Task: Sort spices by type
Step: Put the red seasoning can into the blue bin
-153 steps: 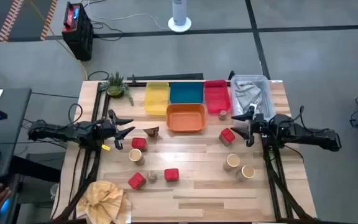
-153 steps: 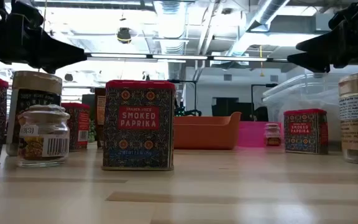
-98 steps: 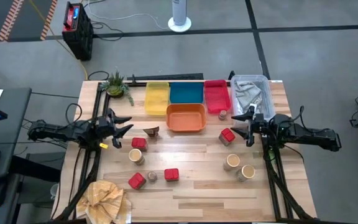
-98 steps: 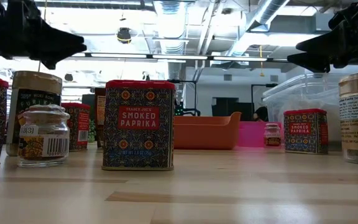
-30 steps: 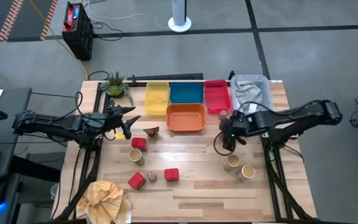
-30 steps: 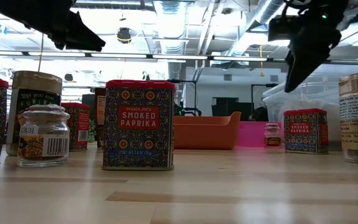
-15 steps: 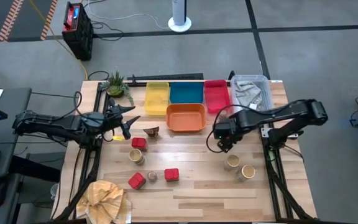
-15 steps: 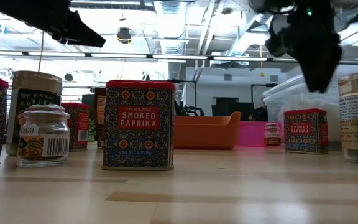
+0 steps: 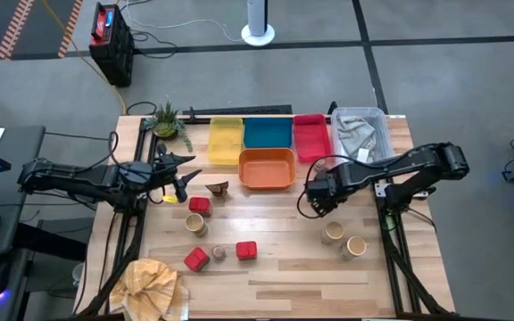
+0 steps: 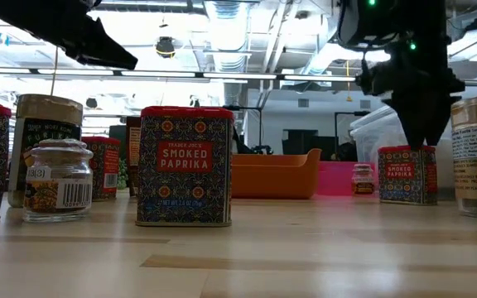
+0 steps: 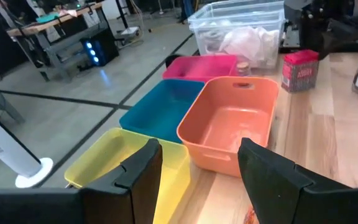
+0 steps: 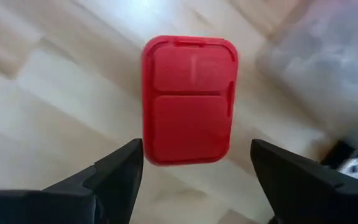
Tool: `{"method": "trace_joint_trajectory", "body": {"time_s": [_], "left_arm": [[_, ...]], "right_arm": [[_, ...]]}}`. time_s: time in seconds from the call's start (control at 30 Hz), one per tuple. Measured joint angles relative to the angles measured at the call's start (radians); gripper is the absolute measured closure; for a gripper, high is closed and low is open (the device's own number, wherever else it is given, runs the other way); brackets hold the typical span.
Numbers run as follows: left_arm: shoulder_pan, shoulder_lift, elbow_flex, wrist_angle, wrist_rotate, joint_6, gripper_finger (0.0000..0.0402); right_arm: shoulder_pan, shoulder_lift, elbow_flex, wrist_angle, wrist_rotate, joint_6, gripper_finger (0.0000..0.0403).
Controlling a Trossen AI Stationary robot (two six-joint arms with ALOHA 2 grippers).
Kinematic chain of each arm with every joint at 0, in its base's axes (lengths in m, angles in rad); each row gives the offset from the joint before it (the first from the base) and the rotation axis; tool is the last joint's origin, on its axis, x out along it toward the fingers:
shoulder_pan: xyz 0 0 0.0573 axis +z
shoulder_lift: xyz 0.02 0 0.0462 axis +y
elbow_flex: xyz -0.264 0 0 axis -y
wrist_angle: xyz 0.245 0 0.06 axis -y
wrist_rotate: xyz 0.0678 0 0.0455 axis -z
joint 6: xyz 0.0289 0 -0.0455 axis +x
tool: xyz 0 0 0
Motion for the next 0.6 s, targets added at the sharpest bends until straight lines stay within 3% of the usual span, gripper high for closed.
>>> {"method": "trace_joint_trajectory", "body": {"time_s": [0.23,0.53,0.6], "left_arm": [[0.0,0.0,0.0,-0.011,0.004,-0.001,0.0201],[0.0,0.0,0.0,-0.026,0.005,0.007,0.0201],[0.0,0.0,0.0,-0.029,0.005,0.007,0.0201]], "right_arm": [[-0.017,-0.002,-0.024,0.098,0.063,-0.053,0.0073],[0.005,-0.001,-0.025,0.142,0.063,-0.056,0.0074],[0.028,0.0,-0.027,0.201,0.018,-0.058,0.0074]]}}
